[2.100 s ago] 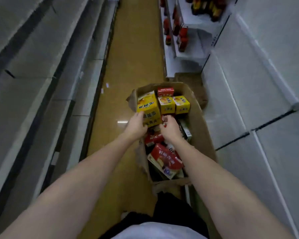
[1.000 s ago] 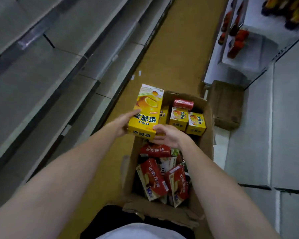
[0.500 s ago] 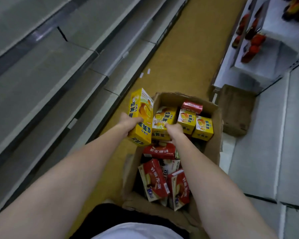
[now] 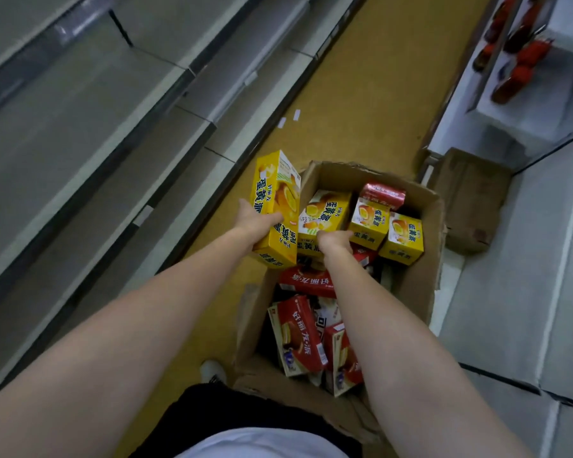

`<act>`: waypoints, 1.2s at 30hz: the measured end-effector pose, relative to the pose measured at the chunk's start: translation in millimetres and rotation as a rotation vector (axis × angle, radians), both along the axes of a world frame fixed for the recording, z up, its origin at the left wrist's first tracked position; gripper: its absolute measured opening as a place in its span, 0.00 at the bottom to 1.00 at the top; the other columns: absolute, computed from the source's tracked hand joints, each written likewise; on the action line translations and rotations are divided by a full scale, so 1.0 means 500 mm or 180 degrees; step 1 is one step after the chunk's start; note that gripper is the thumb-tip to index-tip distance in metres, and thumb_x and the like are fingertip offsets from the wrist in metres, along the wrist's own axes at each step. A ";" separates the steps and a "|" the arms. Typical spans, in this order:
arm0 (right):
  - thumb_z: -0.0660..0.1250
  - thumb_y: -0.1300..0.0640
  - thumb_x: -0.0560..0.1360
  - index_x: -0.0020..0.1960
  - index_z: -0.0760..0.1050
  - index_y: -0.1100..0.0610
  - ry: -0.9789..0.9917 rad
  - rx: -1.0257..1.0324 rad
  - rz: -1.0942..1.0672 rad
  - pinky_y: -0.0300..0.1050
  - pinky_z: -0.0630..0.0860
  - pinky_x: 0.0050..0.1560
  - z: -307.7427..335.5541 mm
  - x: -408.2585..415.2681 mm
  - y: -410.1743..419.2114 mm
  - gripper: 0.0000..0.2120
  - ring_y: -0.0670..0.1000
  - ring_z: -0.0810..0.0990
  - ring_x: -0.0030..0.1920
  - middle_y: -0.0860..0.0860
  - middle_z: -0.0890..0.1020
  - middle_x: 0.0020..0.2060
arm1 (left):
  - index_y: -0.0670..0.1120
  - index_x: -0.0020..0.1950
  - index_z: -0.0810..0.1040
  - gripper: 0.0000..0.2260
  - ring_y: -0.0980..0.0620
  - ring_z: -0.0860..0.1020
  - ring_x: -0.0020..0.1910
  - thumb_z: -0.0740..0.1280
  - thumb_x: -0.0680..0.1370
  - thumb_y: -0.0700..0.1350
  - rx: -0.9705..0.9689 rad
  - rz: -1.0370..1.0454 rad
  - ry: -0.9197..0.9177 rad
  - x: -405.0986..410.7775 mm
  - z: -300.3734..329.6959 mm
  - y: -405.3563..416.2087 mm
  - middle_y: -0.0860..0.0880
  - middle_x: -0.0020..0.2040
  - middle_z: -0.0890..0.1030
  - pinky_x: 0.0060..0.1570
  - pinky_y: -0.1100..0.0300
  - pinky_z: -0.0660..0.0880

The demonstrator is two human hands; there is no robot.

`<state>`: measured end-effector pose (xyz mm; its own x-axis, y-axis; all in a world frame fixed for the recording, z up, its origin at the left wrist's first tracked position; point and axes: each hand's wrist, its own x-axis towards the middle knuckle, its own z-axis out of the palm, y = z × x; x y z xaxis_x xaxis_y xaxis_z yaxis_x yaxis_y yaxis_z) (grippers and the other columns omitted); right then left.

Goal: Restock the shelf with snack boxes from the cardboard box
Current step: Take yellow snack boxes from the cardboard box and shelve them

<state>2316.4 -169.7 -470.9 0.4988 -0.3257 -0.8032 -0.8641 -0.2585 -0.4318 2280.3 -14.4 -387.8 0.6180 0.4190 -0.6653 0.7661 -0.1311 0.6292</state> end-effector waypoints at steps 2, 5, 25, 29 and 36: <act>0.70 0.48 0.76 0.78 0.51 0.59 -0.0051 0.0184 -0.0232 0.58 0.74 0.62 0.002 -0.003 -0.001 0.40 0.63 0.72 0.67 0.60 0.69 0.71 | 0.45 0.72 0.58 0.34 0.45 0.77 0.53 0.75 0.74 0.48 0.0037 -0.0011 0.0000 -0.002 0.002 -0.001 0.45 0.61 0.75 0.53 0.49 0.76; 0.75 0.47 0.71 0.72 0.64 0.61 -0.0103 0.0691 -0.0506 0.54 0.73 0.56 0.006 -0.021 -0.008 0.38 0.61 0.75 0.64 0.57 0.76 0.64 | 0.48 0.70 0.58 0.33 0.42 0.79 0.54 0.75 0.74 0.50 0.0048 0.0016 0.0055 -0.008 0.010 -0.009 0.46 0.59 0.76 0.56 0.44 0.78; 0.78 0.63 0.49 0.63 0.66 0.62 -0.1020 0.1032 0.0216 0.58 0.83 0.42 0.171 -0.167 0.039 0.43 0.60 0.84 0.46 0.60 0.80 0.50 | 0.47 0.63 0.70 0.32 0.43 0.81 0.49 0.80 0.63 0.49 -0.0447 0.0498 -0.0588 -0.187 0.098 0.155 0.45 0.56 0.81 0.47 0.47 0.81; 0.78 0.58 0.52 0.62 0.63 0.59 -0.1219 0.0557 0.0747 0.59 0.80 0.52 0.272 -0.226 0.134 0.42 0.60 0.79 0.52 0.56 0.76 0.52 | 0.49 0.56 0.68 0.27 0.43 0.79 0.52 0.80 0.65 0.49 -0.0282 0.0651 -0.0763 -0.243 0.126 0.222 0.47 0.53 0.78 0.55 0.44 0.79; 0.77 0.59 0.61 0.60 0.62 0.58 -0.1524 0.0374 0.1315 0.50 0.77 0.46 0.342 -0.308 0.324 0.34 0.57 0.77 0.52 0.55 0.75 0.54 | 0.46 0.57 0.72 0.26 0.43 0.80 0.52 0.79 0.64 0.49 -0.0114 0.1153 -0.1070 -0.345 0.151 0.372 0.45 0.54 0.80 0.56 0.45 0.79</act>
